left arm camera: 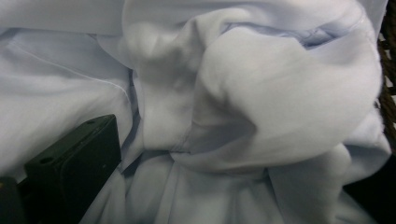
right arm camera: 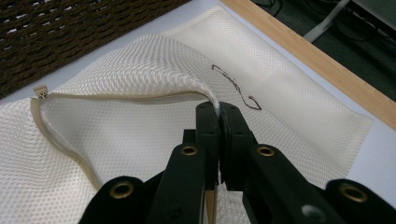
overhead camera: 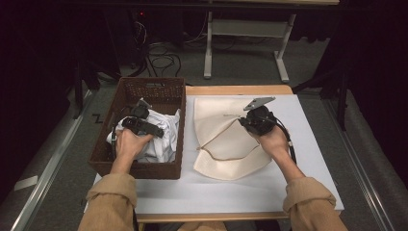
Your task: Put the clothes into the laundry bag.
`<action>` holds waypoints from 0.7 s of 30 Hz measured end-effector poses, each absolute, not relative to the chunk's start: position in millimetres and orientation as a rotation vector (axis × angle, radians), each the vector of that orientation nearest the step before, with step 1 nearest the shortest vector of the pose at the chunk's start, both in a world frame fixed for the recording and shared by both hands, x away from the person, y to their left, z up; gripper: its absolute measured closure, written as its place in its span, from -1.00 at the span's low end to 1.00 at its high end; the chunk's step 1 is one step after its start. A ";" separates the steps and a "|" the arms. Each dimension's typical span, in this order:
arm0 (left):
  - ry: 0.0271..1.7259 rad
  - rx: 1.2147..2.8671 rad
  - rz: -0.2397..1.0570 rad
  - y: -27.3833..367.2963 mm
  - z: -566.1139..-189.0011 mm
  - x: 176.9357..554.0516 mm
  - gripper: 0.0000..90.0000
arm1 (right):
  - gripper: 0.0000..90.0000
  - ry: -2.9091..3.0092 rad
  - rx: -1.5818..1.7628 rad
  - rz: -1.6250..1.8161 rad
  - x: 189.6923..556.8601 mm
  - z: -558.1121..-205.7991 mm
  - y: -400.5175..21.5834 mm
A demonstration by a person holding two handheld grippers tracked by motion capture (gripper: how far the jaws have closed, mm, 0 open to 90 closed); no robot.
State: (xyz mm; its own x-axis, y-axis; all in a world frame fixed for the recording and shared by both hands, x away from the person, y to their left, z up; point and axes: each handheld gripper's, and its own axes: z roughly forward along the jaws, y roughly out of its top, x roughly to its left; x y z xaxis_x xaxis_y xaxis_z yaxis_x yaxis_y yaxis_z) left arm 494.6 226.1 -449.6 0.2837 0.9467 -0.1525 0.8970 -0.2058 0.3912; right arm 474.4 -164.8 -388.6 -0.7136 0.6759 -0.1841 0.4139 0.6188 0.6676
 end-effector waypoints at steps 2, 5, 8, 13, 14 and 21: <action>1.658 2.168 0.147 224.5 -453.9 497.1 -1.00 | 0.96 2.427 0.874 0.843 473.2 -388.4 -164.2; 1.661 2.176 0.120 223.1 -458.3 499.8 -1.00 | 0.96 2.429 0.869 0.841 473.6 -387.8 -163.5; 1.667 2.182 0.088 223.4 -461.8 501.2 -1.00 | 0.96 2.429 0.868 0.839 473.8 -387.6 -163.2; 1.675 2.192 0.068 221.6 -467.2 502.3 -0.99 | 0.95 2.430 0.855 0.840 473.3 -389.7 -160.3; 1.675 2.201 0.065 220.3 -468.6 502.5 -0.99 | 0.95 2.433 0.852 0.835 473.3 -389.9 -159.5; 1.650 2.301 0.039 210.0 -480.8 502.9 -0.99 | 0.95 2.430 0.852 0.832 472.9 -390.3 -159.0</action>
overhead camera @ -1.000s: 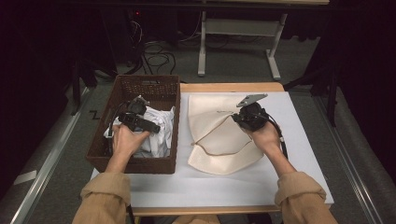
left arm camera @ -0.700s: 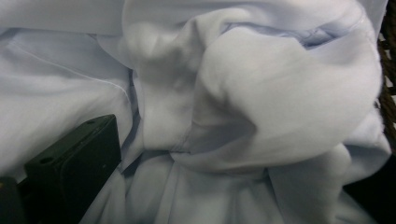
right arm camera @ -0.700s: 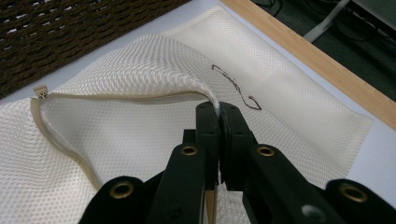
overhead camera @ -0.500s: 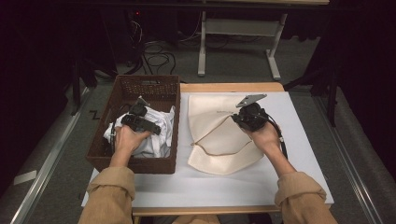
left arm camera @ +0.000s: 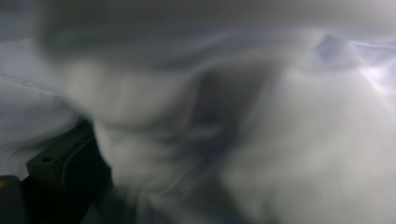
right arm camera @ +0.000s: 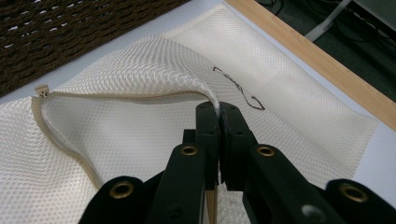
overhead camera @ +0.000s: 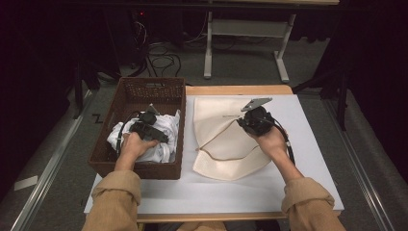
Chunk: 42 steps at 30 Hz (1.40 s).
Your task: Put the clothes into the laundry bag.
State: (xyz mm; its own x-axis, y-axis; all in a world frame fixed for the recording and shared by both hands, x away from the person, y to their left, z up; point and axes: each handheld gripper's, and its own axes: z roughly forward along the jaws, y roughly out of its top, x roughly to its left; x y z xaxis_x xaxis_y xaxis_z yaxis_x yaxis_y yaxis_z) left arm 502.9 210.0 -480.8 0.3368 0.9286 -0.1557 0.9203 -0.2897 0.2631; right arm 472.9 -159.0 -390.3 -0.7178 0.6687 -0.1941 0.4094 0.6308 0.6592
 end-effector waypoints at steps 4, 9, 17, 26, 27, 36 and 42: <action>1.641 2.310 0.018 208.6 -483.1 502.9 -0.87 | 0.95 2.437 0.852 0.825 472.2 -390.2 -159.3; 1.630 2.314 -0.026 207.2 -481.1 502.2 -0.61 | 0.95 2.432 0.852 0.823 473.4 -391.0 -159.8; 1.600 2.339 -0.061 204.5 -474.7 499.9 0.00 | 0.95 2.434 0.850 0.812 474.1 -392.4 -158.9; 1.576 2.346 -0.054 205.6 -466.9 498.4 0.42 | 0.95 2.441 0.844 0.821 474.1 -393.7 -162.1; 1.572 2.349 -0.048 205.2 -466.5 497.8 0.43 | 0.95 2.439 0.843 0.823 474.0 -393.7 -162.5; 1.577 2.322 -0.015 206.5 -461.4 493.1 0.46 | 0.95 2.473 0.797 0.834 482.3 -396.3 -165.2; 1.579 2.302 0.047 205.7 -448.2 486.8 0.62 | 0.95 2.488 0.789 0.874 487.4 -397.2 -163.0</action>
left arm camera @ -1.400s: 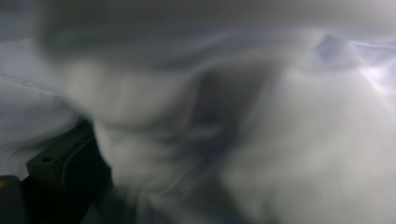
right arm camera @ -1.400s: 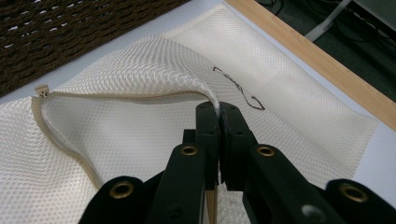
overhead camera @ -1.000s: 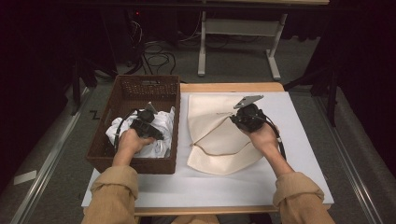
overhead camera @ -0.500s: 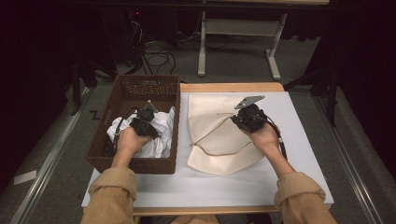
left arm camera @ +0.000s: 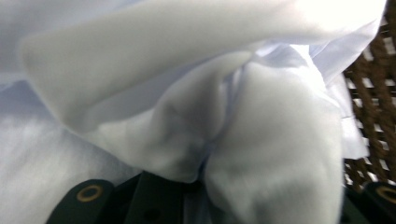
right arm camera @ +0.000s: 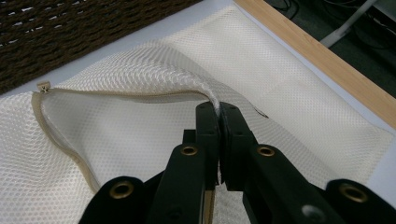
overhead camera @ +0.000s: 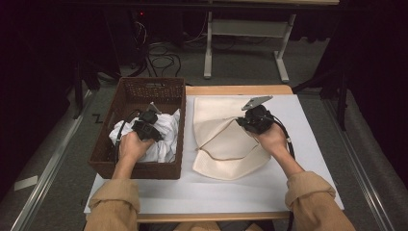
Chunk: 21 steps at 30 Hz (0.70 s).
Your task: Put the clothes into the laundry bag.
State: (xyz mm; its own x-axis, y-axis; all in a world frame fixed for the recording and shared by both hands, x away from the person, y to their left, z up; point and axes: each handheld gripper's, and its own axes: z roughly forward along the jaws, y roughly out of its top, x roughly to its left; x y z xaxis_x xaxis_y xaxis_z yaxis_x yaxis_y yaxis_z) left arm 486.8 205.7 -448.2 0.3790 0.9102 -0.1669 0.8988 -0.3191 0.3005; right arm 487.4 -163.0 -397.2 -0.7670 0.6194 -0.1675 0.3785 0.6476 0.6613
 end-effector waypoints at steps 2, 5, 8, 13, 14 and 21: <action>1.583 2.298 0.061 206.6 -443.0 485.2 0.64 | 0.95 2.492 0.781 0.881 488.0 -398.0 -161.4; 1.585 2.296 0.069 207.9 -434.9 482.6 0.65 | 0.95 2.495 0.783 0.888 488.2 -398.9 -160.4; 1.569 2.300 0.083 209.7 -425.2 478.8 0.65 | 0.95 2.490 0.789 0.894 488.3 -398.4 -161.2; 1.561 2.295 0.108 215.2 -409.0 473.1 0.65 | 0.95 2.484 0.801 0.900 487.7 -397.5 -162.5; 1.558 2.290 0.119 216.1 -406.2 471.7 0.65 | 0.95 2.483 0.803 0.902 487.9 -397.4 -163.0; 1.520 2.273 0.160 220.3 -387.6 461.4 0.65 | 0.95 2.480 0.804 0.899 488.4 -397.7 -162.4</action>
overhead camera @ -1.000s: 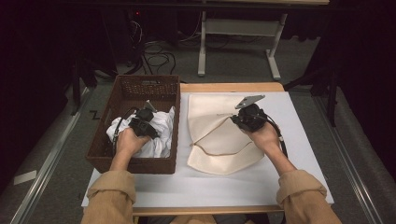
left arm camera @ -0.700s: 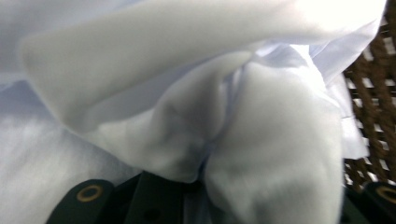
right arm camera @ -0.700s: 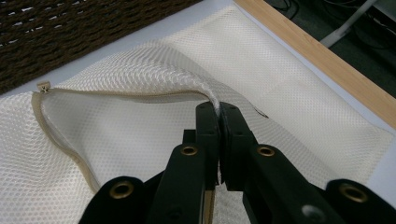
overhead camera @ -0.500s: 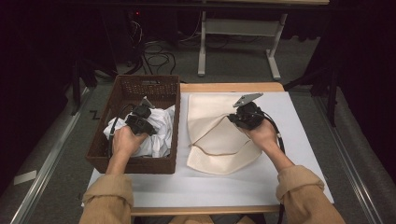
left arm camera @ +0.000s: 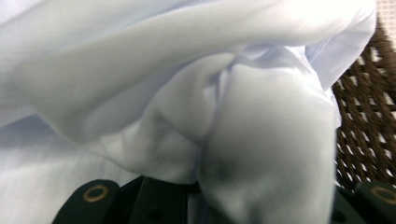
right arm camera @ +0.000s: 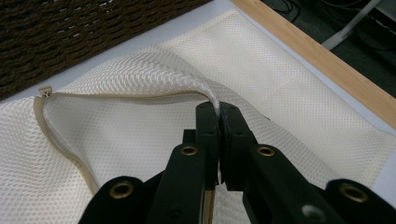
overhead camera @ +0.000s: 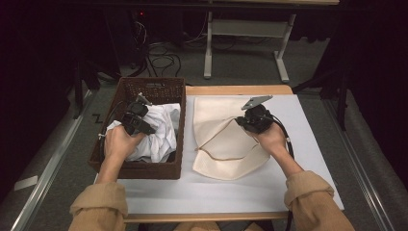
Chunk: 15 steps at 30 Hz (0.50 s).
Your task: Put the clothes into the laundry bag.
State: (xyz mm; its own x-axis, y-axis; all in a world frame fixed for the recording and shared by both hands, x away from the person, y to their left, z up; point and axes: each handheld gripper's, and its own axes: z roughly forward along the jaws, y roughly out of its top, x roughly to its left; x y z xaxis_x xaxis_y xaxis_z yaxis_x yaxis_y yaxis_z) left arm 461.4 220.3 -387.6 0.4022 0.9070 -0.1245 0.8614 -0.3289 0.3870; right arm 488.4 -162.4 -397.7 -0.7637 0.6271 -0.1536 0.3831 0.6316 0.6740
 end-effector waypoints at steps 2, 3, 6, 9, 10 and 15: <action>1.510 2.273 0.166 221.4 -382.8 459.4 0.66 | 0.95 2.483 0.796 0.894 489.0 -397.5 -162.1; 1.509 2.270 0.176 221.8 -380.4 458.4 0.66 | 0.95 2.483 0.799 0.893 489.1 -397.3 -162.3; 1.496 2.266 0.188 222.8 -372.9 454.9 0.66 | 0.95 2.483 0.800 0.895 489.4 -397.3 -162.6; 1.482 2.263 0.208 222.6 -366.5 451.1 0.66 | 0.95 2.481 0.804 0.893 489.0 -397.2 -162.3; 1.475 2.259 0.209 223.0 -364.5 450.0 0.66 | 0.95 2.478 0.808 0.896 488.4 -397.0 -161.7; 1.456 2.244 0.229 224.3 -353.8 445.1 0.66 | 0.95 2.480 0.806 0.895 488.6 -396.9 -162.5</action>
